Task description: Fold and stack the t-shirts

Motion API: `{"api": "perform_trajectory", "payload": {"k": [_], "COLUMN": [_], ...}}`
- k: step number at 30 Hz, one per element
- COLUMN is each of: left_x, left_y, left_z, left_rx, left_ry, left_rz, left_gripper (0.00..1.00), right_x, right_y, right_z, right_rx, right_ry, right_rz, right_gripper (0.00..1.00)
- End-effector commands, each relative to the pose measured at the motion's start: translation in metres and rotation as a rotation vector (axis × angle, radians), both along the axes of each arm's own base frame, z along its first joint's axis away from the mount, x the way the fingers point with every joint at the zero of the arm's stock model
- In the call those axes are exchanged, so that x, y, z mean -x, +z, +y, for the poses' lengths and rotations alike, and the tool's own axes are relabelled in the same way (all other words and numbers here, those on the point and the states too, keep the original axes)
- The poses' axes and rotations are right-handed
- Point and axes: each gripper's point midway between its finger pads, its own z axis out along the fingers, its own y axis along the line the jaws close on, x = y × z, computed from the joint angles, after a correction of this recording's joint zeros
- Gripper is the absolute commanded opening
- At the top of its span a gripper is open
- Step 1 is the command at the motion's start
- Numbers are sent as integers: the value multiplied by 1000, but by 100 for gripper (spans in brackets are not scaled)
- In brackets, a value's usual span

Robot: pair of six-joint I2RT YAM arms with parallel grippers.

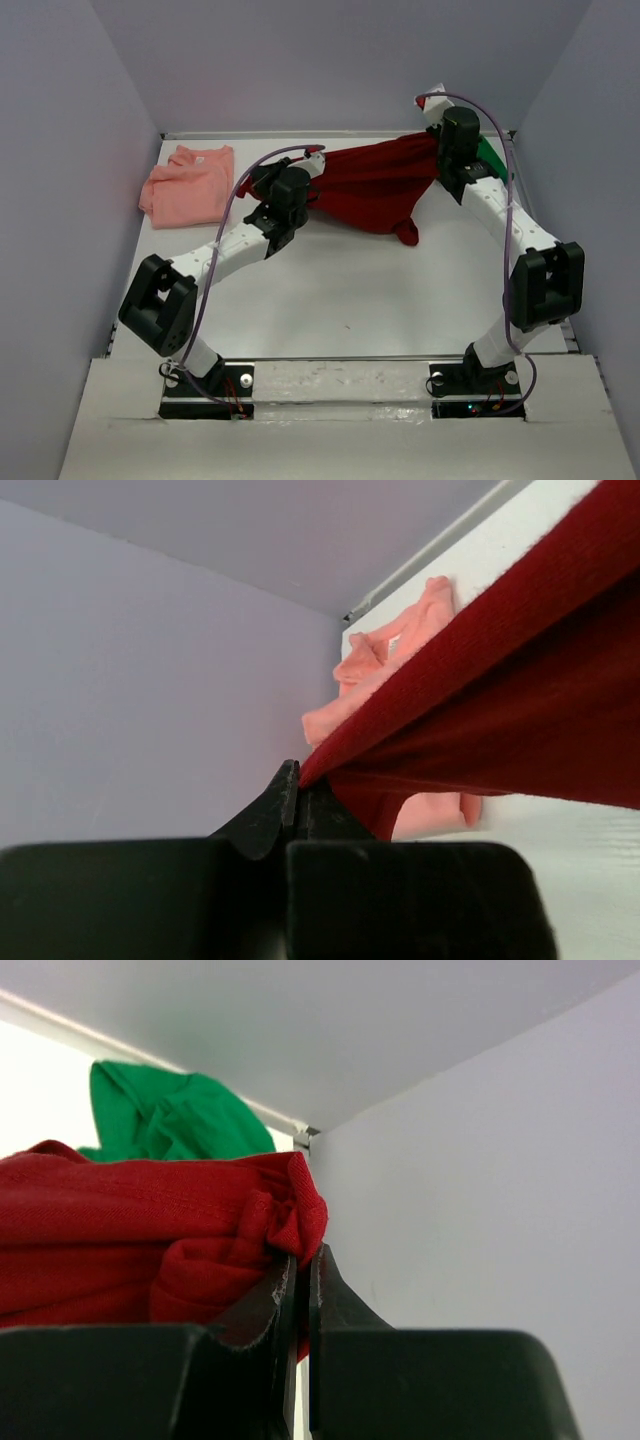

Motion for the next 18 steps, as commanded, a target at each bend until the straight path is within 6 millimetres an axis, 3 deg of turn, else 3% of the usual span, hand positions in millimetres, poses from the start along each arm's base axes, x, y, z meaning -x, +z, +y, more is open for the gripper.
{"api": "perform_trajectory", "payload": {"k": [1,7,11,18], "left_x": [-6,-18,-21,-1], "left_y": [59,121,157,200], "left_z": [22,36,63,106], "left_rx": [56,158,183,157], "left_ry": [122,109,144,212], "left_rz": [-166,-285,-331,-400], "left_gripper": [0,0,0,0], "right_x": [3,6,13,37], "right_y": [83,126,154,187], "right_z": [-12,-16,-24,-31], "right_rx": [-20,17,34,48], "right_ry": [-35,-42,-67,-80], "right_rz": [-233,-310,-358,-416], "right_gripper": [0,0,0,0]}}
